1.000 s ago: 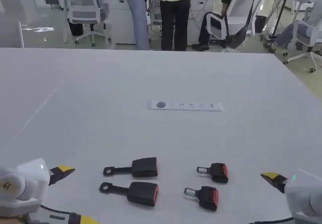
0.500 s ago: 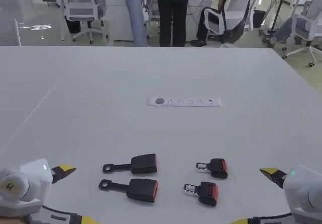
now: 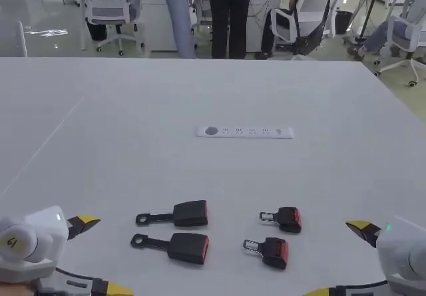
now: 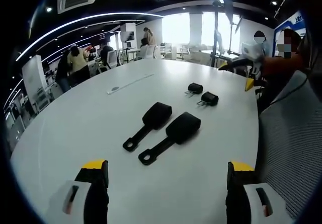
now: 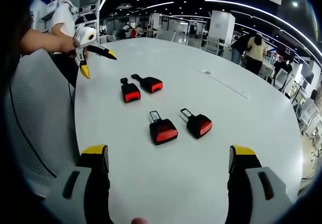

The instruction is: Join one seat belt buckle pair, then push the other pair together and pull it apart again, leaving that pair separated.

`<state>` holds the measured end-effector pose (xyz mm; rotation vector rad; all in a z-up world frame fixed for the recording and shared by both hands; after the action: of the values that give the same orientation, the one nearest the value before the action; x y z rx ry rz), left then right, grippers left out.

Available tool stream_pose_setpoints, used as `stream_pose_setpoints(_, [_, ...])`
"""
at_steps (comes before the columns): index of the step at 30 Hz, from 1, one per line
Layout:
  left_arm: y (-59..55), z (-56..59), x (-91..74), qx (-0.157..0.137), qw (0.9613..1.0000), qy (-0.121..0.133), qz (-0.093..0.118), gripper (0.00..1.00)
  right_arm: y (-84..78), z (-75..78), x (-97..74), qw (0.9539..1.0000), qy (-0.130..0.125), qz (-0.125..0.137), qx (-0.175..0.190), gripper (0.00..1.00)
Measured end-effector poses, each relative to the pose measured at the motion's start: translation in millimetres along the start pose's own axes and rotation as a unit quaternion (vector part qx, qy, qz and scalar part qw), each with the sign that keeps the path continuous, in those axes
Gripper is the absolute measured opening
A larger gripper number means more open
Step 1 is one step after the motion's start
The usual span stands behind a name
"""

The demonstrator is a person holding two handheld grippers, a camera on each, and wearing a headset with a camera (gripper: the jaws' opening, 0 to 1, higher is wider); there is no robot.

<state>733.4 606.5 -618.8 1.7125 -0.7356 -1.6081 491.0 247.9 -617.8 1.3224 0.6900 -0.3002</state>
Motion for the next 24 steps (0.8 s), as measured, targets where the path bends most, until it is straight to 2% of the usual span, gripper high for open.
stream_pose_setpoints(24, [-1.5, 1.7, 1.8, 0.001, 1.0, -0.002, -0.005, 1.0, 0.2, -1.9, 0.7, 1.0, 0.002, -0.006, -0.004, 0.99])
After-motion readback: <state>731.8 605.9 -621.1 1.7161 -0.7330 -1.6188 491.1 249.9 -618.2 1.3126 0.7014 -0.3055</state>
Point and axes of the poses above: the centre of the closed fingertips' face, and the gripper's own axes: x roughly forward along the fingers, z roughly to its right, y roughly out of its top, the point moved 9 cm from there along -x, roughly backward along the fingers
